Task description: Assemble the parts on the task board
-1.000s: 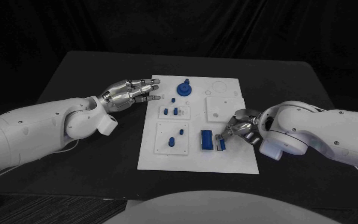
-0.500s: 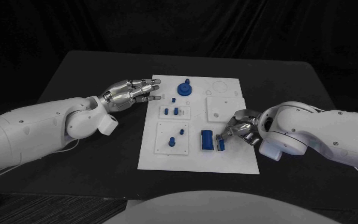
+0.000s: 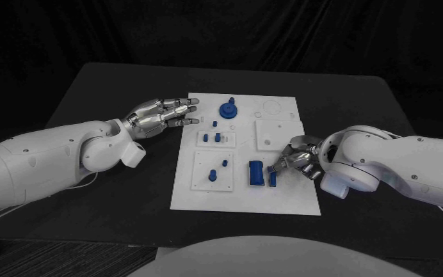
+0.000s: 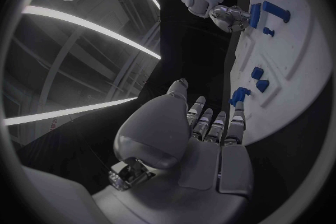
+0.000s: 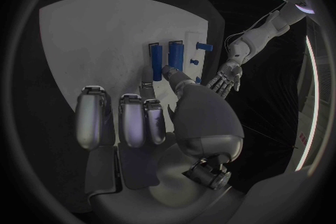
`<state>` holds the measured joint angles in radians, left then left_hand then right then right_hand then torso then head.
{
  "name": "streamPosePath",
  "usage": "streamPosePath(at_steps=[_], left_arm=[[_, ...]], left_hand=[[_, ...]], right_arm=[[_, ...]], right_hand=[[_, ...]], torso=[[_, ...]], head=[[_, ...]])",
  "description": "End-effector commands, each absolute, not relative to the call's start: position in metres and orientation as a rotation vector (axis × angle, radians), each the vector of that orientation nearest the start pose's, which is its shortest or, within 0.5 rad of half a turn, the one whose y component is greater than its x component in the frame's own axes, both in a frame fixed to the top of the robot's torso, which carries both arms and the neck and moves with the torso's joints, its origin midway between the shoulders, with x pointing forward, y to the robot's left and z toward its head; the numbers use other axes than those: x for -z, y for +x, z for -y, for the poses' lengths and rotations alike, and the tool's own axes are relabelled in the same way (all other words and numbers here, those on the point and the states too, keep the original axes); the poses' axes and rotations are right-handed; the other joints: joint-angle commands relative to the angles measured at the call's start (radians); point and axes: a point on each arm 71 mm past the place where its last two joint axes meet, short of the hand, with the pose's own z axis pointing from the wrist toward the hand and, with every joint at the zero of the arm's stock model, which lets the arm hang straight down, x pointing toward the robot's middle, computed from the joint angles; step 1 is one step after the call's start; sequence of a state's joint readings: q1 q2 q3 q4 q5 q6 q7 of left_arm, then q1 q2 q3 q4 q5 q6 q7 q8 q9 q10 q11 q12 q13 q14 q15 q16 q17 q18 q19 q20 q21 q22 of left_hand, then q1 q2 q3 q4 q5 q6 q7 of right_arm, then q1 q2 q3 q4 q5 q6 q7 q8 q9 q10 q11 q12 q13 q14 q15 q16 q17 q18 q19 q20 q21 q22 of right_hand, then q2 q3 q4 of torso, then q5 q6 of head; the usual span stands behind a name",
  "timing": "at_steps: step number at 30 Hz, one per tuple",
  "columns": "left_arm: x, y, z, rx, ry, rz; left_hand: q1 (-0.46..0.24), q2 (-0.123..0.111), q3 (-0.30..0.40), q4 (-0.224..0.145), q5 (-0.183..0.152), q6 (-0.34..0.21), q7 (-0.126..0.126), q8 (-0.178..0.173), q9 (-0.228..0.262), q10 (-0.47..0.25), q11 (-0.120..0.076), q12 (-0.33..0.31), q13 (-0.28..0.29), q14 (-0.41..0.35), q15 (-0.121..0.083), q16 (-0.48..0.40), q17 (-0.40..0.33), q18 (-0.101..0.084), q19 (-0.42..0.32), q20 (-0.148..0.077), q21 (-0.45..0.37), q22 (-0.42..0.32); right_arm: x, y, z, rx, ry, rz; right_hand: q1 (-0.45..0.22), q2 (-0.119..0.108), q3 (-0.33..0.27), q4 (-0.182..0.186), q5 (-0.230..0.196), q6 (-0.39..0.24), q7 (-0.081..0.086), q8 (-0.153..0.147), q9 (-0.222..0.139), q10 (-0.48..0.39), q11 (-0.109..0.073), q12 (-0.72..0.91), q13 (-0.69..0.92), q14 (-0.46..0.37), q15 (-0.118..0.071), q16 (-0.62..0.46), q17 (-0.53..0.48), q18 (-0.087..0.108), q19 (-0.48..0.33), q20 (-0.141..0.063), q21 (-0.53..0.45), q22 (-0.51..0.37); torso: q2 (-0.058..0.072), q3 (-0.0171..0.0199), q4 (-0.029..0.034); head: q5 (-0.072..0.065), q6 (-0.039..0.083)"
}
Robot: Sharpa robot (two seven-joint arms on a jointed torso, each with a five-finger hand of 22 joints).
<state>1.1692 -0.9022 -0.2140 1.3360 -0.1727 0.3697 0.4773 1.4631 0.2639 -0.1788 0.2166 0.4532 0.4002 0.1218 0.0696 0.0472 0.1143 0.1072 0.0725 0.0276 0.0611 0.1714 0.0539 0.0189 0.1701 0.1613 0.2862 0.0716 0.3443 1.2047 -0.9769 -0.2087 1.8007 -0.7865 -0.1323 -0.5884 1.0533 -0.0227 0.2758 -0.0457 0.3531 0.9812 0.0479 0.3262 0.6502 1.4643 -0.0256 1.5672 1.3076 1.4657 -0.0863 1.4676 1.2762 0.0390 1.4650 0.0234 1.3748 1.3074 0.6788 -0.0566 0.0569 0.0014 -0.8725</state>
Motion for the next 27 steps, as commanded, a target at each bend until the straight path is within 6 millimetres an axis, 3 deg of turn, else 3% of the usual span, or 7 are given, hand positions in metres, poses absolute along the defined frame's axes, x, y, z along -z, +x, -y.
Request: streamPosePath(at_steps=[1, 4, 5, 14, 19, 23, 27], left_arm=[[0.254, 0.46, -0.263, 1.877, -0.894, -1.849], [0.254, 0.46, -0.263, 1.877, -0.894, -1.85], [0.254, 0.46, -0.263, 1.877, -0.894, -1.851], [0.254, 0.46, -0.263, 1.878, -0.895, -1.852], [0.255, 0.46, -0.263, 1.879, -0.895, -1.852], [0.254, 0.46, -0.264, 1.877, -0.896, -1.85], [0.254, 0.46, -0.266, 1.872, -0.898, -1.848]], left_hand=[[-0.001, 0.006, 0.004, 0.0, -0.001, -0.006, 0.002, 0.002, 0.0, 0.003, 0.006, 0.003, 0.001, -0.001, 0.001, 0.003, 0.001, 0.009, 0.005, 0.001, 0.006, -0.001], [-0.001, 0.006, 0.004, 0.0, -0.001, -0.006, 0.002, 0.002, 0.0, 0.003, 0.006, 0.003, 0.001, -0.001, 0.001, 0.003, 0.001, 0.009, 0.005, 0.001, 0.006, -0.001], [-0.001, 0.006, 0.004, 0.0, -0.001, -0.006, 0.002, 0.002, 0.0, 0.003, 0.006, 0.003, 0.001, -0.001, 0.001, 0.003, 0.001, 0.009, 0.005, 0.001, 0.006, -0.001], [0.0, 0.006, 0.006, -0.002, 0.0, -0.008, 0.002, 0.002, 0.0, 0.002, 0.006, 0.002, 0.001, 0.0, 0.003, 0.004, 0.001, 0.008, 0.005, 0.001, 0.006, -0.001], [0.0, 0.006, 0.006, -0.002, 0.0, -0.008, 0.002, 0.002, 0.0, 0.002, 0.006, 0.002, 0.001, 0.0, 0.003, 0.004, 0.001, 0.008, 0.005, 0.001, 0.006, -0.001], [0.0, 0.006, 0.006, -0.002, 0.0, -0.008, 0.002, 0.002, 0.0, 0.002, 0.006, 0.002, 0.001, 0.0, 0.003, 0.004, 0.001, 0.008, 0.005, 0.001, 0.006, -0.001], [0.0, 0.006, 0.006, -0.002, 0.0, -0.007, 0.002, 0.002, 0.0, 0.002, 0.006, 0.003, 0.001, 0.0, 0.004, 0.005, 0.001, 0.008, 0.006, 0.001, 0.006, 0.0]], right_arm=[[0.261, 0.387, 0.212, -0.504, 0.565, -2.457], [0.261, 0.386, 0.211, -0.503, 0.557, -2.467], [0.261, 0.386, 0.211, -0.502, 0.555, -2.469], [0.262, 0.385, 0.21, -0.504, 0.536, -2.49], [0.261, 0.385, 0.212, -0.502, 0.527, -2.479], [0.258, 0.384, 0.218, -0.499, 0.523, -2.44], [0.246, 0.385, 0.229, -0.539, 0.552, -2.339]], right_hand=[[-0.01, 0.001, -0.009, 0.01, -0.032, -0.004, -0.005, -0.004, -0.004, 0.107, -0.006, 0.004, 0.263, 0.057, -0.008, -0.002, -0.002, 0.009, 0.031, -0.007, -0.005, 0.199], [-0.017, -0.007, -0.026, 0.02, -0.071, -0.004, -0.003, -0.004, -0.009, 0.107, -0.004, 0.004, 0.263, 0.057, -0.007, -0.002, -0.002, 0.009, 0.031, -0.006, -0.007, 0.199], [-0.023, -0.014, -0.04, 0.028, -0.104, -0.005, -0.001, -0.004, -0.012, 0.107, -0.003, 0.004, 0.263, 0.057, -0.006, -0.002, -0.002, 0.009, 0.03, -0.005, -0.009, 0.198], [-0.036, -0.035, -0.092, 0.056, -0.195, -0.011, 0.005, -0.004, -0.022, 0.107, 0.003, 0.004, 0.263, 0.057, -0.001, -0.001, -0.003, 0.01, 0.03, -0.001, -0.011, 0.198], [-0.053, -0.049, -0.136, 0.091, -0.281, -0.016, 0.006, 0.0, -0.026, 0.107, 0.004, 0.004, 0.263, 0.057, 0.001, 0.0, -0.004, 0.01, 0.029, 0.001, -0.013, 0.198], [-0.075, -0.055, -0.184, 0.131, -0.296, -0.024, 0.006, 0.008, -0.025, 0.107, 0.004, 0.004, 0.263, 0.056, 0.001, -0.002, -0.009, 0.012, 0.027, 0.001, -0.019, 0.196], [-0.095, -0.031, -0.23, 0.189, -0.292, -0.02, 0.002, 0.03, -0.016, 0.107, 0.001, 0.004, 0.263, 0.058, -0.002, 0.003, 0.001, 0.011, 0.029, 0.0, -0.018, 0.196]], torso=[[0.0, -0.0004, -0.0002], [-0.001, 0.0, -0.0009], [0.0, 0.0001, -0.001], [-0.001, 0.0005, -0.0005], [-0.002, 0.0006, -0.0001], [-0.002, 0.0003, -0.0003], [-0.002, 0.0, -0.0004]], head=[[0.0, 0.0], [0.001, 0.0], [0.002, 0.0], [0.002, 0.0], [0.004, 0.0], [0.008, 0.0], [0.009, 0.0]])
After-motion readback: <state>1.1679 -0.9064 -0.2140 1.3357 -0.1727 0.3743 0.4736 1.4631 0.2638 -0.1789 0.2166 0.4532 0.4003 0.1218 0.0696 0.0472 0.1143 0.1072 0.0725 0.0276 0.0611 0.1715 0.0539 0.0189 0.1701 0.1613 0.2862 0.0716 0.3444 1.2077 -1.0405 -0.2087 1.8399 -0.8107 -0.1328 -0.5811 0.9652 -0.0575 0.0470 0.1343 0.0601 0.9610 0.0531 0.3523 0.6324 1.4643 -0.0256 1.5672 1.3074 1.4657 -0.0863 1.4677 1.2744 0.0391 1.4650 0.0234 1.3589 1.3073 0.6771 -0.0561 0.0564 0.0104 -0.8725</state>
